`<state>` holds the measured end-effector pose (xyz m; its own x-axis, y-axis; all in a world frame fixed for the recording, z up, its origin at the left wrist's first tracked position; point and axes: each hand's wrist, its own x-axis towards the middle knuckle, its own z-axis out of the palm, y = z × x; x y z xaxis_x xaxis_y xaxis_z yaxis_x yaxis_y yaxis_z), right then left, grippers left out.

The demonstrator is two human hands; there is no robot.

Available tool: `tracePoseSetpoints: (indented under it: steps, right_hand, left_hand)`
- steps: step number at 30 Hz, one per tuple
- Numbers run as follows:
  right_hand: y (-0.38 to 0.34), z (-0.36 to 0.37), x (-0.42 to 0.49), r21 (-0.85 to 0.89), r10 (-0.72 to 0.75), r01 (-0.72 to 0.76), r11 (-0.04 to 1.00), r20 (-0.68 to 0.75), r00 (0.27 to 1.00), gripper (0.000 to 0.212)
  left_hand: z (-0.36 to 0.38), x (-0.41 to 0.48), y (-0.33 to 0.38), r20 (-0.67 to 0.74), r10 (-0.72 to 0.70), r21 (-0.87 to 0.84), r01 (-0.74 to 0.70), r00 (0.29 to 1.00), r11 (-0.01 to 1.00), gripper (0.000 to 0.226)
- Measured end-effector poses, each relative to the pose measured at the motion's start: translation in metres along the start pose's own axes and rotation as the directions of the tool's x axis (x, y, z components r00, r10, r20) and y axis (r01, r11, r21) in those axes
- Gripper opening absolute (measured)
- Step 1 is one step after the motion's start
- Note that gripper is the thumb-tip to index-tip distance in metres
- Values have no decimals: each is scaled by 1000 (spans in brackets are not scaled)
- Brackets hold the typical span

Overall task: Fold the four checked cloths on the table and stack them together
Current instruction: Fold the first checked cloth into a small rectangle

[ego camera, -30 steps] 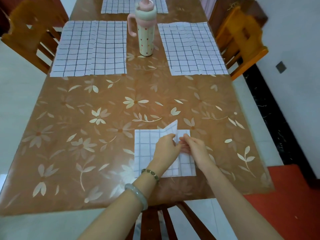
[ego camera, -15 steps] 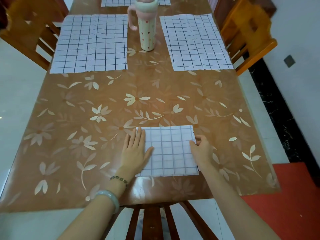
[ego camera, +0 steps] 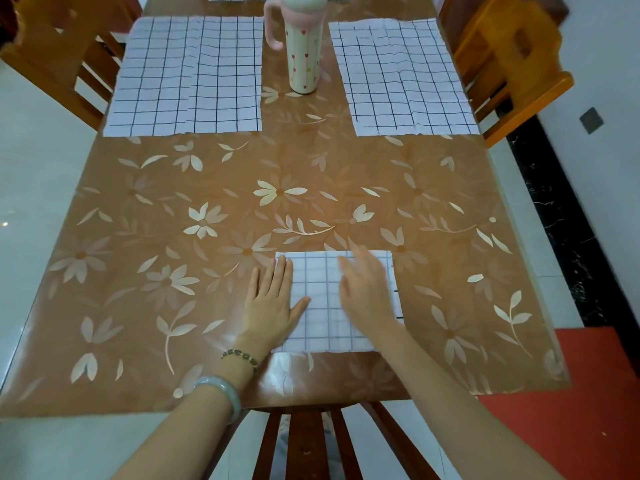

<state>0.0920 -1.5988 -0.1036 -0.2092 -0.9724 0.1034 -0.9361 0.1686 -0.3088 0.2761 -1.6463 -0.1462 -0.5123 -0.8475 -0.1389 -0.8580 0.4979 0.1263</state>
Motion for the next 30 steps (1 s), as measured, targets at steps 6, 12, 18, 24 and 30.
tracePoseSetpoints:
  steps: [6,12,18,24,30]
  right_hand:
    - [-28,47,21,-95,-146,186,978,323,935,55]
    - [16,41,13,-131,-69,112,985,294,953,62]
    - [74,21,0,-267,102,-35,963,241,965,69]
    - [73,17,-2,-267,96,-40,963,200,975,69]
    - [73,18,-1,-269,89,-39,962,175,981,70]
  left_hand:
    - [4,1,0,-47,13,-21,-14,999,1000,79]
    - [7,0,-1,-62,3,-7,-3,998,1000,78]
    - [8,0,-1,-71,-9,15,10,997,1000,78]
    - [-14,16,51,-128,25,-73,-34,992,997,76]
    - [9,21,69,-23,44,-65,-46,999,997,77]
